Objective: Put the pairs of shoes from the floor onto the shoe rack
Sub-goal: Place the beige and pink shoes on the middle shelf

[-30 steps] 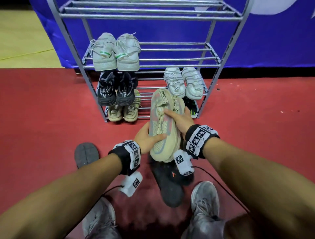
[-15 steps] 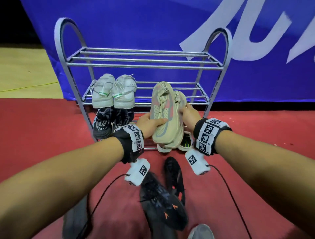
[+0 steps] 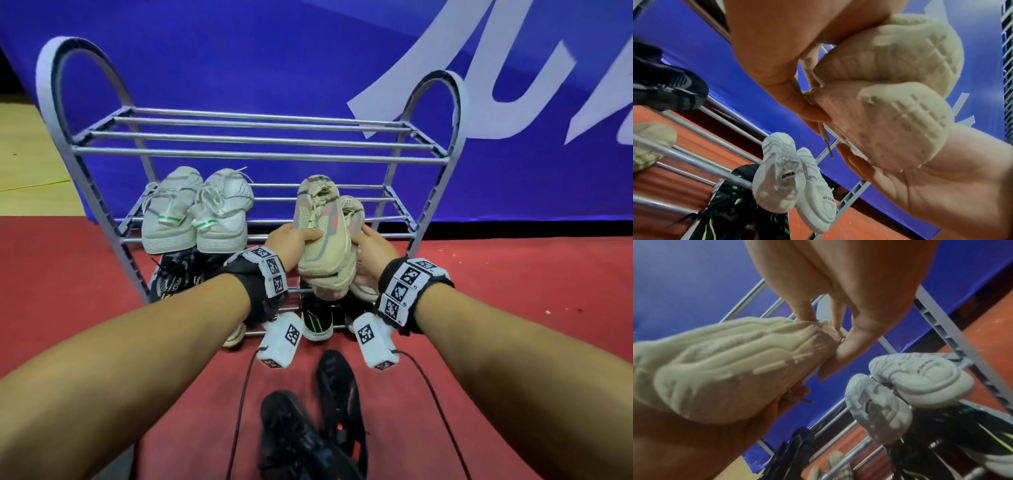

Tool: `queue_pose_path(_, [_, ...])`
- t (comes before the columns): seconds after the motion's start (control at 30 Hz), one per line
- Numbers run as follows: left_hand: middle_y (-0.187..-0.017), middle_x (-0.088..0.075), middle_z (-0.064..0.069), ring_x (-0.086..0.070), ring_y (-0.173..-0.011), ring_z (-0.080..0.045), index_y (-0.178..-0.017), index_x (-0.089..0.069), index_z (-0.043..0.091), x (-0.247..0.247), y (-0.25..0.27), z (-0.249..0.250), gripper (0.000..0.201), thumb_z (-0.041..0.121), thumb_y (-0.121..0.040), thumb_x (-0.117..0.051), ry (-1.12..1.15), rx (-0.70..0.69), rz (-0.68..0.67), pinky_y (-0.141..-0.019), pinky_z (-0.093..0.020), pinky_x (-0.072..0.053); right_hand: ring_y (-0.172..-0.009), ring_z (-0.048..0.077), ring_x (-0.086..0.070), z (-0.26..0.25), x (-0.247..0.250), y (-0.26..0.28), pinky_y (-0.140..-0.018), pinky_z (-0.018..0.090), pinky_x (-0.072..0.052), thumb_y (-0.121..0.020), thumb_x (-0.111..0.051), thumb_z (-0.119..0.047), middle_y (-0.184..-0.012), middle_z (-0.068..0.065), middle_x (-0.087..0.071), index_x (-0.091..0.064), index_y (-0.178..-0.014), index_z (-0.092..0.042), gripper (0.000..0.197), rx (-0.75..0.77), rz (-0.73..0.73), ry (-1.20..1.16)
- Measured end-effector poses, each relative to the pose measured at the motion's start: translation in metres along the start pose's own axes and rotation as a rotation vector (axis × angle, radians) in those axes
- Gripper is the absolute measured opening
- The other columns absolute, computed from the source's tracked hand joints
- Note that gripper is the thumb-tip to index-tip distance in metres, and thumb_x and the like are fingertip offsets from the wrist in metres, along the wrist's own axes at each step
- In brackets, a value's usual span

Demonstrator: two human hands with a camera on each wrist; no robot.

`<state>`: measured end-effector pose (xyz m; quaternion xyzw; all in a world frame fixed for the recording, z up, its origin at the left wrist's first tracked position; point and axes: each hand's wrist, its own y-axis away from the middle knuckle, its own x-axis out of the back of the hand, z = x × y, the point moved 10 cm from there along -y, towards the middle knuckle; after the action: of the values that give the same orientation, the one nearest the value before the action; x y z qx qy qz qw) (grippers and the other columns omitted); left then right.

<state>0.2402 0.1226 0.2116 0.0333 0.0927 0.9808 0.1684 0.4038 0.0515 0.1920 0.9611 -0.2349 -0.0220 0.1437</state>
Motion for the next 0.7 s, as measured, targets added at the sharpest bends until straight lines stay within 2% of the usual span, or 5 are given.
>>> queue_pose_path(0.17, [-0.113,-0.071,-0.013,-0.072,-0.097,-0.028,-0.123,-0.058,0.006,0.002,-0.019,-0.013,0.086,0.036,-0.047,-0.084,0.101,0.013,-0.023,-0.090,-0.047,-0.056,-0.076,0.019,-0.073,0.000,-0.010,0.011,-0.049,0.028,-0.056,-0.102,-0.044,-0.022,-0.110,0.006,-0.072,-0.038,-0.144,-0.038,0.046,0.010,-0.038,-0.079])
queue_pose_path(0.3, [-0.117,-0.068,-0.008,-0.068,-0.102,-0.023,-0.129,-0.050,0.011,-0.011,0.013,0.008,0.067,0.018,-0.070,-0.080,0.065,-0.028,-0.128,-0.090,-0.040,-0.055,-0.060,0.009,-0.070,-0.009,-0.002,0.011,-0.046,0.021,-0.051,-0.103,-0.040,-0.034,-0.085,-0.003,-0.073,-0.048,-0.139,-0.033,0.037,0.073,0.048,0.053])
queue_pose_path(0.47, [-0.111,-0.072,0.003,-0.068,-0.102,-0.016,-0.121,-0.060,0.020,-0.016,0.032,0.005,0.058,0.032,-0.067,-0.078,-0.205,-0.151,-0.144,-0.099,-0.040,-0.051,-0.090,0.019,-0.071,-0.021,0.000,0.016,-0.078,0.033,-0.057,-0.101,-0.036,-0.051,-0.097,-0.002,-0.074,-0.054,-0.135,-0.036,0.041,0.178,0.091,0.178])
queue_pose_path(0.6, [-0.112,-0.069,0.004,-0.065,-0.106,-0.020,-0.128,-0.058,0.025,0.006,0.032,0.017,0.043,0.027,-0.085,-0.066,-0.288,-0.172,-0.014,-0.098,-0.035,-0.049,-0.081,0.026,-0.065,-0.025,0.000,0.016,-0.072,0.037,-0.054,-0.102,-0.034,-0.036,-0.105,0.013,-0.073,-0.045,-0.144,-0.034,0.043,0.219,0.126,0.203])
queue_pose_path(0.7, [-0.114,-0.069,0.002,-0.066,-0.105,-0.023,-0.132,-0.056,0.024,0.012,0.031,0.029,0.044,0.019,-0.089,-0.062,-0.244,-0.203,0.046,-0.097,-0.042,-0.051,-0.103,0.038,-0.066,-0.037,0.005,0.016,-0.086,0.045,-0.055,-0.103,-0.031,-0.028,-0.120,0.015,-0.068,-0.043,-0.146,-0.032,0.045,0.235,0.169,0.221])
